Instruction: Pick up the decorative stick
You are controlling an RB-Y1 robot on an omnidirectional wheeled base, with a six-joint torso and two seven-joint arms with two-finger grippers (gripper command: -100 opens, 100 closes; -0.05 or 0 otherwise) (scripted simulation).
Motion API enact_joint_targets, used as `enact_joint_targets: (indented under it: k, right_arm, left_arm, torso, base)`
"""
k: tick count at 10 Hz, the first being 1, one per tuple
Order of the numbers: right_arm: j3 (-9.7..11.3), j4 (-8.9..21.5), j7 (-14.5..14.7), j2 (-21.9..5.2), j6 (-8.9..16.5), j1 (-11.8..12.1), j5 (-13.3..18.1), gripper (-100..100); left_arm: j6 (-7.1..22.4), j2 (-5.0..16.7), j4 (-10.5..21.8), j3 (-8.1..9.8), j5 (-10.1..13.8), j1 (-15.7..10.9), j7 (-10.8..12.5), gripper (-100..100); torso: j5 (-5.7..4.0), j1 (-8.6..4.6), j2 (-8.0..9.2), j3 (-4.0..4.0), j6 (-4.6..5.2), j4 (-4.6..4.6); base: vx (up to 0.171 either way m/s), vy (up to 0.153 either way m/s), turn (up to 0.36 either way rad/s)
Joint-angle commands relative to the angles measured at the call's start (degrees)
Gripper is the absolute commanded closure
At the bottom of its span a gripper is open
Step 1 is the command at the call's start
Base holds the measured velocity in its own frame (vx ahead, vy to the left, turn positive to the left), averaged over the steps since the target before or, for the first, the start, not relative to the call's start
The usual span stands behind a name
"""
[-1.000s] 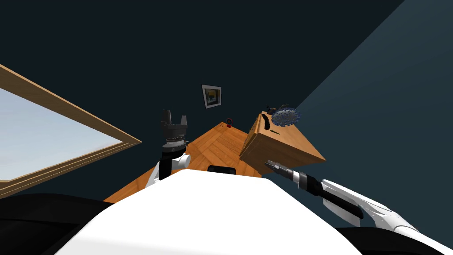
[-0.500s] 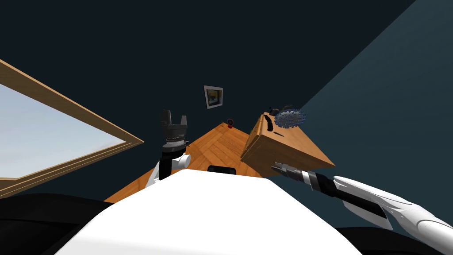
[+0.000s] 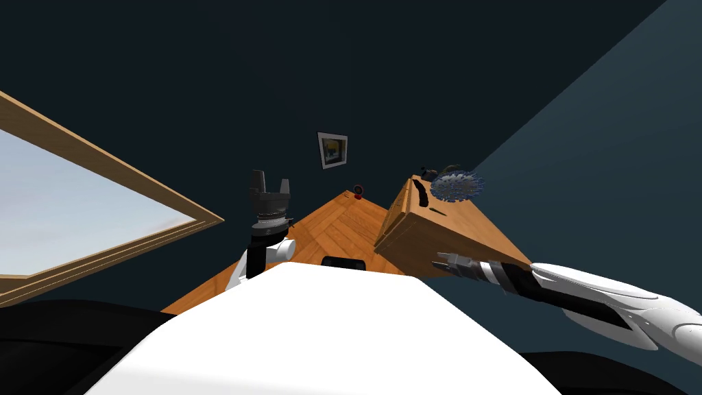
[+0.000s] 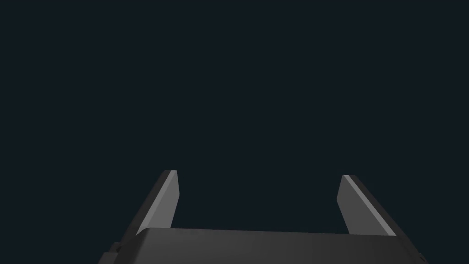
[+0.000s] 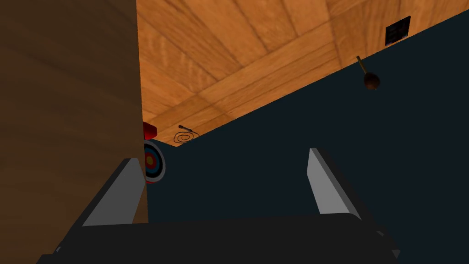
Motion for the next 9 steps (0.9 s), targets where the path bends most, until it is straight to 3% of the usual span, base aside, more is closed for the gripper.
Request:
enact_joint_targets:
  k: [1, 7, 8, 9]
  right_arm:
    - [-0.35, 1.22, 0.54, -2.86, -0.07, 1.01, 1.59, -100]
    - [-0.29, 4.09, 0.93, -10.74, -0.74, 1.18, 5.32, -100]
    - [-0.30, 5.38, 1.09, -13.38, -1.03, 1.22, 7.12, -100]
    - [-0.30, 5.38, 1.09, -13.47, -1.03, 1.22, 7.14, -100]
  left_arm:
    - [0.00, 0.00, 0.00, 0.00, 0.00, 0.00, 0.00, 0]
    - [0.00, 0.00, 0.00, 0.00, 0.00, 0.00, 0.00, 0]
    - [0.00, 0.00, 0.00, 0.00, 0.00, 0.00, 0.00, 0]
    - [0.00, 0.00, 0.00, 0.00, 0.00, 0.00, 0.00, 0]
  torso:
    - [0.00, 0.00, 0.00, 0.00, 0.00, 0.00]
    - [-0.01, -0.03, 0.04, 0.03, -0.01, 0.01]
    - [-0.03, -0.06, 0.04, 0.02, 0.01, 0.01]
    - [-0.03, -0.11, -0.05, -0.02, 0.00, -0.01]
  base:
    - [0.060, 0.004, 0.047]
    - [0.052, 0.000, 0.030]
    - [0.075, -0.019, 0.045]
    - [0.070, -0.023, 0.026]
